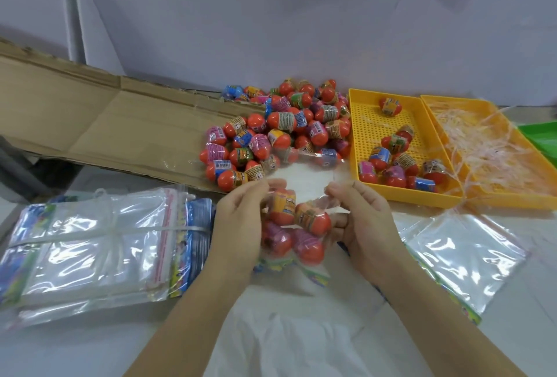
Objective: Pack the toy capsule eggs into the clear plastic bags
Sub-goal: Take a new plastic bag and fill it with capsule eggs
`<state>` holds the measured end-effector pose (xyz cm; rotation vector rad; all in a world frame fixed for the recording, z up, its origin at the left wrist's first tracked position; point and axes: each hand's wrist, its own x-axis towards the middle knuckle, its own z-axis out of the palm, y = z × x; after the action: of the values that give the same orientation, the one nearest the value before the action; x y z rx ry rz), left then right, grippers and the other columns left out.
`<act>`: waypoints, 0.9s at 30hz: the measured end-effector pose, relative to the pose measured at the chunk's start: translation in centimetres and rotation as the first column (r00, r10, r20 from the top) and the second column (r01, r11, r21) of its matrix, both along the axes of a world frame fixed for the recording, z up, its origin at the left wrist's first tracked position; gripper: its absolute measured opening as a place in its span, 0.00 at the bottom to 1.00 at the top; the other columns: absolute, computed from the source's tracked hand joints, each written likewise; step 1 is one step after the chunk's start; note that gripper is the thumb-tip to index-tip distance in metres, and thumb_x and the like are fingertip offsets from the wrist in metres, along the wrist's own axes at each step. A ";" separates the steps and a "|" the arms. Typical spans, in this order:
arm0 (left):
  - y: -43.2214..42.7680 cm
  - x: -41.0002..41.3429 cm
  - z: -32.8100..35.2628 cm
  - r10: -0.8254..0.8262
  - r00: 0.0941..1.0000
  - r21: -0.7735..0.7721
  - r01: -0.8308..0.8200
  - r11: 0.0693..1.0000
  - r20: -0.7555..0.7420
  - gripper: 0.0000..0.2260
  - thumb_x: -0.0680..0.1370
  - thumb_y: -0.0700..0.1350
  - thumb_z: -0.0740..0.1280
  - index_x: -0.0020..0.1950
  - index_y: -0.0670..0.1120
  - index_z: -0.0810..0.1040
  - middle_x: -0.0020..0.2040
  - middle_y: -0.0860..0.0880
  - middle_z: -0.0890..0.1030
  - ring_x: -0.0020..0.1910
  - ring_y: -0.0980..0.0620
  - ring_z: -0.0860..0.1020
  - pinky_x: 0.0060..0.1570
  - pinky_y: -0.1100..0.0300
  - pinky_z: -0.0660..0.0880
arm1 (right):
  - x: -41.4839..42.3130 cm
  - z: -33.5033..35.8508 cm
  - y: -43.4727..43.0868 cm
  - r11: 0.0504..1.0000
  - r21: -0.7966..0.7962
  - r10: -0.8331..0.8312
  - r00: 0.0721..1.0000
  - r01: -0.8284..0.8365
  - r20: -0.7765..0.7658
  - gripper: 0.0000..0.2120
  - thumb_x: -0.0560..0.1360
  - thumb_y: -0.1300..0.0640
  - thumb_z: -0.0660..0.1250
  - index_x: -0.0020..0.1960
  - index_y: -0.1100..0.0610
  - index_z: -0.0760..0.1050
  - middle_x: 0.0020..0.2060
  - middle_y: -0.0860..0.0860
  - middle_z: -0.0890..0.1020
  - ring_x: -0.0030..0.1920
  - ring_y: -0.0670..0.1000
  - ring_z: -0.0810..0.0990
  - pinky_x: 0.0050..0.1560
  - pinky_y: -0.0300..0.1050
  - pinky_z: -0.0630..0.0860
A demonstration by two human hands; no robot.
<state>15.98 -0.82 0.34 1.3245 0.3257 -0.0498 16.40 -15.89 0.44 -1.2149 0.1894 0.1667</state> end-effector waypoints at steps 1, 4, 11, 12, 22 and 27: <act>0.2 0.0 0.2 -0.043 0.998 -0.027 0.042 0.999 -0.039 0.08 0.76 0.47 0.67 0.42 0.53 0.86 0.42 0.49 0.86 0.37 0.53 0.84 0.33 0.57 0.78 | 0.0 0.0 -0.2 1.000 -0.010 0.006 1.000 -0.006 0.011 0.05 0.68 0.55 0.69 0.36 0.56 0.77 0.33 0.56 0.82 0.23 0.51 0.78 0.20 0.40 0.72; 0.4 0.1 0.4 -0.049 0.999 -0.084 0.048 0.995 -0.009 0.07 0.74 0.44 0.70 0.41 0.53 0.87 0.40 0.49 0.86 0.37 0.54 0.84 0.32 0.59 0.78 | 0.2 0.2 -0.5 0.999 0.007 0.032 0.999 -0.033 0.036 0.12 0.66 0.52 0.71 0.45 0.58 0.78 0.36 0.54 0.82 0.25 0.50 0.79 0.21 0.39 0.73; 0.6 0.2 0.8 -0.070 0.997 -0.275 0.065 0.959 -0.008 0.07 0.70 0.43 0.70 0.44 0.44 0.87 0.37 0.44 0.85 0.30 0.52 0.82 0.26 0.62 0.76 | 0.3 0.1 -0.7 0.999 -0.028 0.020 1.000 -0.020 -0.003 0.12 0.61 0.55 0.74 0.44 0.58 0.82 0.34 0.56 0.83 0.27 0.49 0.79 0.25 0.38 0.77; 0.7 0.3 0.7 -0.051 0.999 -0.268 0.048 0.962 -0.006 0.07 0.74 0.40 0.68 0.46 0.42 0.86 0.38 0.44 0.85 0.31 0.52 0.83 0.27 0.62 0.77 | 0.4 0.2 -0.8 1.000 -0.011 0.015 1.000 -0.015 -0.004 0.11 0.61 0.55 0.74 0.42 0.57 0.83 0.34 0.56 0.83 0.27 0.49 0.79 0.25 0.39 0.77; 0.7 0.0 0.5 0.034 0.993 -0.064 -0.027 0.998 0.110 0.11 0.75 0.38 0.69 0.38 0.49 0.87 0.38 0.47 0.86 0.35 0.52 0.84 0.32 0.64 0.78 | 0.2 1.0 -2.0 0.991 -0.122 0.072 0.992 -0.059 0.102 0.08 0.64 0.59 0.72 0.43 0.58 0.82 0.35 0.56 0.84 0.29 0.52 0.83 0.24 0.40 0.76; 0.8 -0.1 1.0 0.004 0.987 -0.098 0.011 0.995 0.159 0.11 0.73 0.37 0.69 0.37 0.50 0.87 0.37 0.49 0.86 0.34 0.54 0.84 0.31 0.65 0.78 | 0.4 1.6 -2.5 0.995 -0.020 0.098 0.992 -0.097 0.076 0.11 0.62 0.60 0.72 0.45 0.55 0.84 0.33 0.55 0.83 0.27 0.50 0.81 0.25 0.41 0.77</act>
<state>15.85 0.00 1.34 1.2224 0.1824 0.0368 16.79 -18.36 2.02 -1.2458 0.0643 0.2035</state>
